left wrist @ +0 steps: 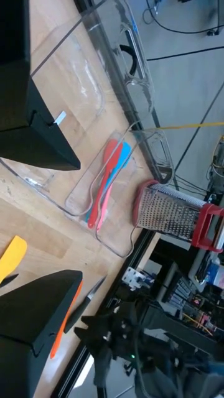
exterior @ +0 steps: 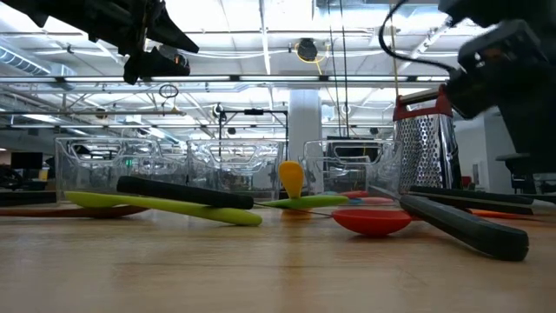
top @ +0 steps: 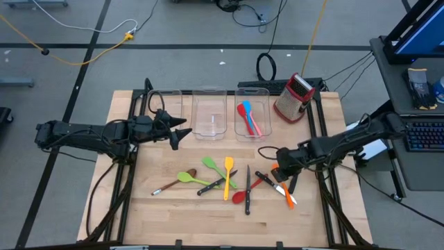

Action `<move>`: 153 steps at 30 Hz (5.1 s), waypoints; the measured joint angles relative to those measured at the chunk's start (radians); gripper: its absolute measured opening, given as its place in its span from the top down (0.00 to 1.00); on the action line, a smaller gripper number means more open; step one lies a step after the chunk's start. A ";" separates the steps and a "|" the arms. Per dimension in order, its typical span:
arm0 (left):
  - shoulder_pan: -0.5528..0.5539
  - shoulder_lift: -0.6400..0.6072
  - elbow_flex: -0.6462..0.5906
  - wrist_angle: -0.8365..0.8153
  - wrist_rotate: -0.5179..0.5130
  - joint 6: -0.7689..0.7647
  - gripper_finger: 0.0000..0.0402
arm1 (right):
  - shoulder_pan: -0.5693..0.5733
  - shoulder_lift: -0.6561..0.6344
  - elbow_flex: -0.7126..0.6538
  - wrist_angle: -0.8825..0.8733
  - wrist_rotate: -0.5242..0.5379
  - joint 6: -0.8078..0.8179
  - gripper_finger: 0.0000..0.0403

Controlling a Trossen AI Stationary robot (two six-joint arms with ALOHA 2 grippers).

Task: Pick & Place Kitchen Items
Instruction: Put the orange spatula into the right transparent bin

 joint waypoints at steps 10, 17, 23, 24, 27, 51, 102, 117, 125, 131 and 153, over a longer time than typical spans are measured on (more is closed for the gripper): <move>0.000 0.000 0.000 0.000 0.000 -0.004 0.31 | 0.001 0.000 -0.109 0.079 -0.061 0.053 0.59; 0.000 0.000 0.000 0.000 -0.006 0.008 0.31 | 0.001 0.008 -0.109 0.079 -0.059 0.049 0.59; 0.000 0.000 0.000 0.000 -0.006 0.008 0.31 | 0.001 0.079 -0.109 0.101 -0.056 0.016 0.59; 0.000 0.000 0.000 0.000 -0.006 0.008 0.31 | 0.000 0.094 -0.109 0.110 -0.053 0.014 0.59; 0.000 0.000 0.000 0.000 -0.006 0.008 0.31 | -0.001 0.142 -0.109 0.111 -0.031 -0.003 0.59; 0.000 0.000 0.000 0.000 -0.005 0.005 0.31 | -0.011 0.237 -0.107 0.096 0.106 0.062 0.76; 0.000 0.000 0.000 0.000 0.001 0.007 0.31 | -0.015 -0.044 -0.110 0.091 0.102 0.134 1.00; -0.001 0.000 0.000 0.000 0.001 0.005 0.31 | -0.014 -0.045 -0.109 0.091 0.014 -0.015 0.89; -0.001 0.000 0.000 0.000 0.001 0.005 0.31 | -0.010 -0.037 -0.109 0.097 0.049 0.012 0.64; -0.001 0.000 0.000 0.000 0.001 0.005 0.31 | -0.009 0.037 -0.109 0.119 0.045 0.016 0.59; -0.001 0.000 0.000 0.000 -0.003 0.005 0.31 | -0.007 0.343 -0.103 0.013 0.141 0.012 0.71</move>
